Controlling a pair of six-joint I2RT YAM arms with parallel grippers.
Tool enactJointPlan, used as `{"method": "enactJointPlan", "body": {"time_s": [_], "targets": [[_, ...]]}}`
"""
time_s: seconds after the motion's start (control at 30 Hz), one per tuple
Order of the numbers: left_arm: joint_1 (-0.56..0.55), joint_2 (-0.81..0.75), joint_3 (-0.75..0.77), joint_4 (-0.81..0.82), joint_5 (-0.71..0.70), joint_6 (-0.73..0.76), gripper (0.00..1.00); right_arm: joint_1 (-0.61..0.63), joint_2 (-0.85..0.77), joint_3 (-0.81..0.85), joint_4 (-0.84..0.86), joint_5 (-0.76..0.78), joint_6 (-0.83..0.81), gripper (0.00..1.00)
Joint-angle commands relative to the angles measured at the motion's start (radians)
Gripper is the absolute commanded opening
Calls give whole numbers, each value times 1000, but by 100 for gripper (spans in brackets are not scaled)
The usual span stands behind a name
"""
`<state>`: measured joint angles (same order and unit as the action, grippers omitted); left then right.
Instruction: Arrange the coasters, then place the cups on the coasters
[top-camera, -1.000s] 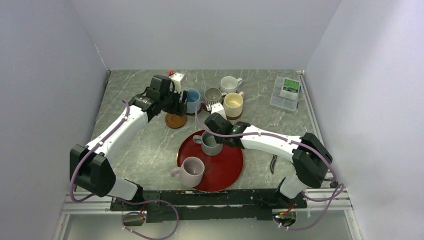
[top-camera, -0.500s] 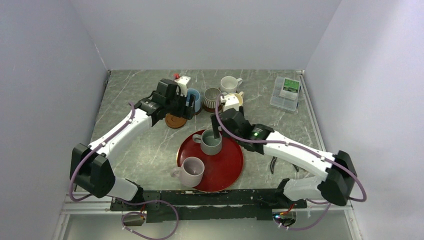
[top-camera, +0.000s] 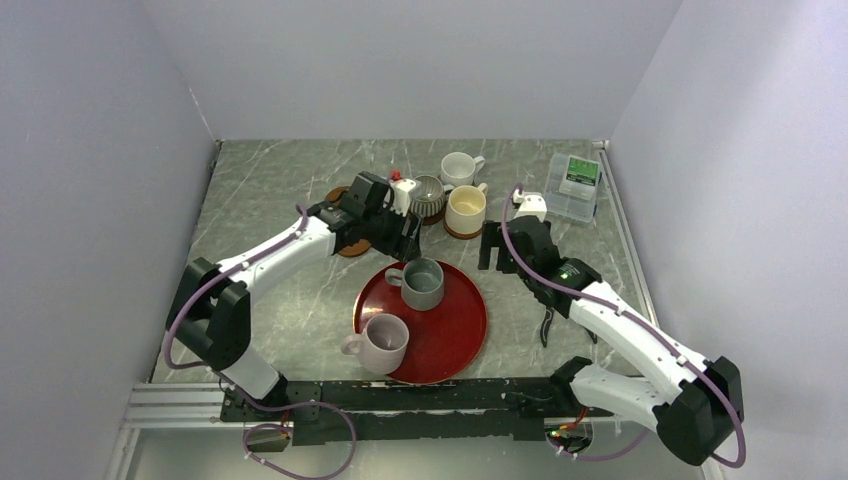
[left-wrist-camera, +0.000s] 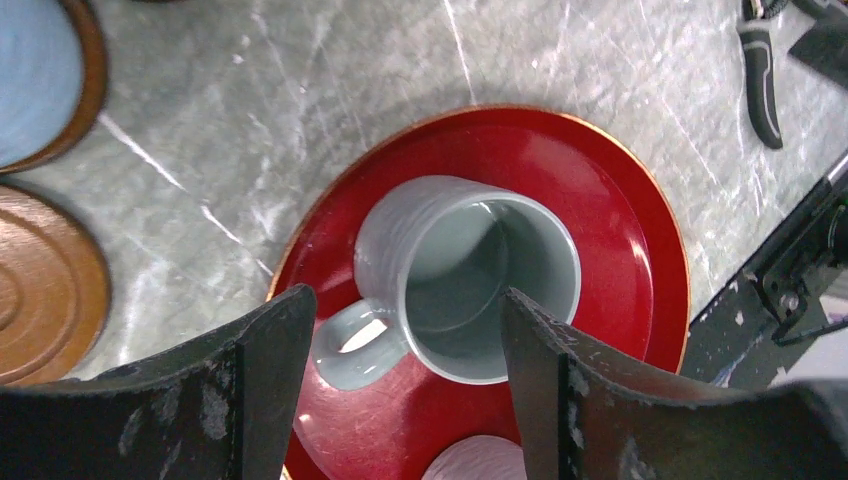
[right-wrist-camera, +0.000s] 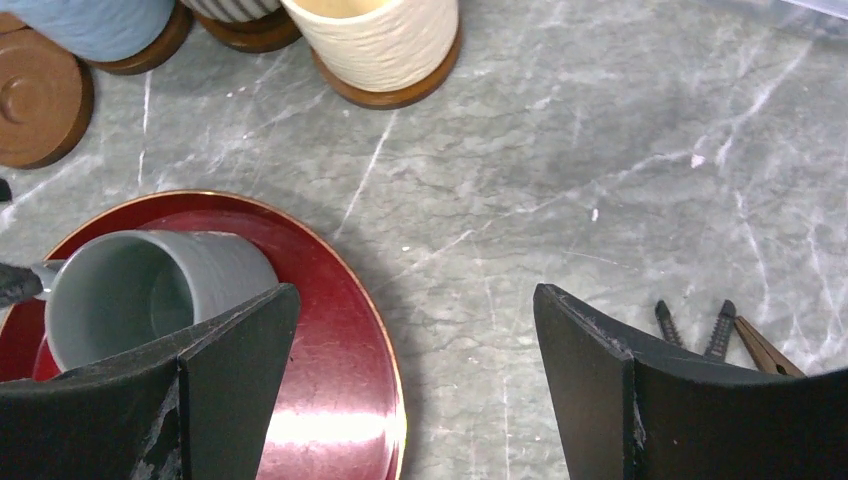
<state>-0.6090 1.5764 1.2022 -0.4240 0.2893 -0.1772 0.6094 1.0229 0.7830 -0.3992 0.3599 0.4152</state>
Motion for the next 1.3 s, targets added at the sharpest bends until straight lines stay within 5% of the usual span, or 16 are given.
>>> {"method": "enactJointPlan", "body": {"time_s": [0.0,0.67,0.93,1.13,1.27], "targets": [[-14,43,56,-28,73,46,72,-49,-48,-15,-3,-48,-9,92],[-96,190,151,-192,-104,91,55,-138,-83,-29,13,-131,7,89],[-115,206,162,-213,-189,100,39,-144,-101,-43,18,-124,10,89],[-123,212,172,-219,-203,84,4,-148,-99,-40,24,-118,8,89],[-125,168,153,-178,-169,62,3,-148,-107,-42,29,-133,13,89]]}}
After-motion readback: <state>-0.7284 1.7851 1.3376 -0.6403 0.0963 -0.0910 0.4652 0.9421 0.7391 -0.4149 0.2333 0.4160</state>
